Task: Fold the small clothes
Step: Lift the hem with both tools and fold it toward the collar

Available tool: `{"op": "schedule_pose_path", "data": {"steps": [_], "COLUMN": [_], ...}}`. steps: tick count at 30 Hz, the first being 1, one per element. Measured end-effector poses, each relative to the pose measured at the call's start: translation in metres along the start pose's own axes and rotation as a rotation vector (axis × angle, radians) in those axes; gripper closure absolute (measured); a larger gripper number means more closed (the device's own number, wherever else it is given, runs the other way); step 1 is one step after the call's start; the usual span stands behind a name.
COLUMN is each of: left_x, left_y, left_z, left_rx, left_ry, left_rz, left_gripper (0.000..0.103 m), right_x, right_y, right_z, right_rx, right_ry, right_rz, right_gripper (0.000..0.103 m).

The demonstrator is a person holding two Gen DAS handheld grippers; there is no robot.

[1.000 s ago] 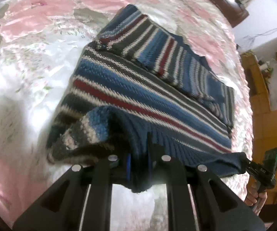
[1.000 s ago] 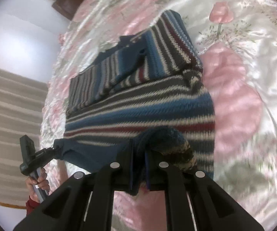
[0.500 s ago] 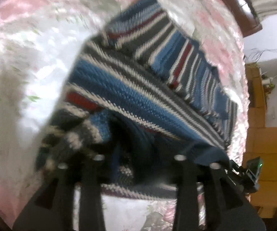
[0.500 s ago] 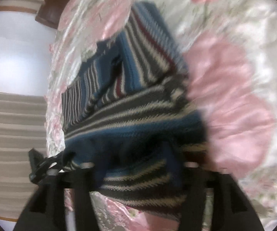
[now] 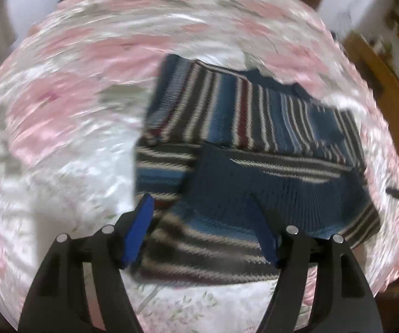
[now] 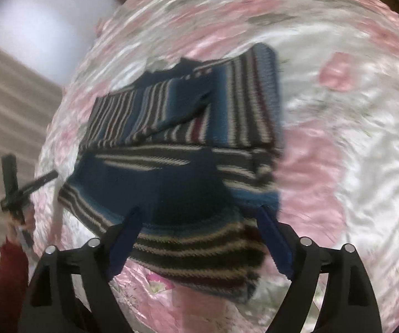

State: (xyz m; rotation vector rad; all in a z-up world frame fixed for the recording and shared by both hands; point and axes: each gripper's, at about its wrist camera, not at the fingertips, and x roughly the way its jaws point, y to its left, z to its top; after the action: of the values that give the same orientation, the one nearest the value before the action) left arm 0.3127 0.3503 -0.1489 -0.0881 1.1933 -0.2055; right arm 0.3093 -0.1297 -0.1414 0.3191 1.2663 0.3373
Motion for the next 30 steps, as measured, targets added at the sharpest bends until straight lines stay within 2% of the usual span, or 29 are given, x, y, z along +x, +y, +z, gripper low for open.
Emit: {"op": "schedule_pose_path", "data": {"steps": [4,8,11,13,14,16,17,18,19,20,21,22,26,30], "left_x": [0.033,0.059,0.067,0.072,0.073,0.075,0.074,0.071,0.068,0.061,0.055,0.046,0.013,-0.014], "left_y": [-0.007,-0.004,-0.009,-0.012,-0.013,-0.013,-0.013,-0.014,-0.014,-0.016,-0.017,-0.018,-0.022,-0.024], "left_z": [0.012,0.018,0.016,0.013,0.012,0.009,0.008,0.007,0.006,0.003,0.001,-0.003,-0.017,-0.024], "left_rx": [0.068,0.075,0.102,0.12,0.121,0.117,0.118,0.117,0.117,0.119,0.122,0.126,0.141,0.148], "left_ry": [0.053,0.111,0.123,0.135,0.14,0.136,0.131,0.125,0.118,0.098,0.082,0.06,-0.013,-0.084], "left_rz": [0.025,-0.002,-0.001,-0.004,-0.003,0.014,0.009,0.006,0.001,-0.007,-0.013,-0.018,-0.062,-0.074], "left_gripper": [0.034,0.034,0.034,0.041,0.053,0.068,0.076,0.088,0.092,0.092,0.093,0.093,0.094,0.094], "right_x": [0.028,0.053,0.068,0.077,0.08,0.082,0.083,0.082,0.079,0.074,0.07,0.062,0.028,0.0], "right_y": [0.009,0.005,0.003,0.005,0.007,0.012,0.016,0.019,0.021,0.025,0.025,0.025,0.032,0.035], "right_z": [0.011,0.022,0.025,0.024,0.023,0.019,0.015,0.012,0.009,0.005,0.003,0.001,-0.013,-0.02], "right_rx": [-0.059,-0.083,-0.095,-0.114,-0.133,-0.168,-0.198,-0.222,-0.251,-0.282,-0.28,-0.263,-0.277,-0.271], "right_ry": [0.051,0.095,0.133,0.148,0.149,0.145,0.143,0.139,0.13,0.117,0.117,0.104,0.017,-0.032], "right_rz": [-0.028,-0.034,-0.033,-0.044,-0.054,-0.072,-0.093,-0.119,-0.145,-0.157,-0.131,-0.093,-0.031,-0.002], "right_gripper": [0.016,0.014,0.014,0.014,0.017,0.034,0.051,0.063,0.07,0.084,0.092,0.092,0.093,0.093]}}
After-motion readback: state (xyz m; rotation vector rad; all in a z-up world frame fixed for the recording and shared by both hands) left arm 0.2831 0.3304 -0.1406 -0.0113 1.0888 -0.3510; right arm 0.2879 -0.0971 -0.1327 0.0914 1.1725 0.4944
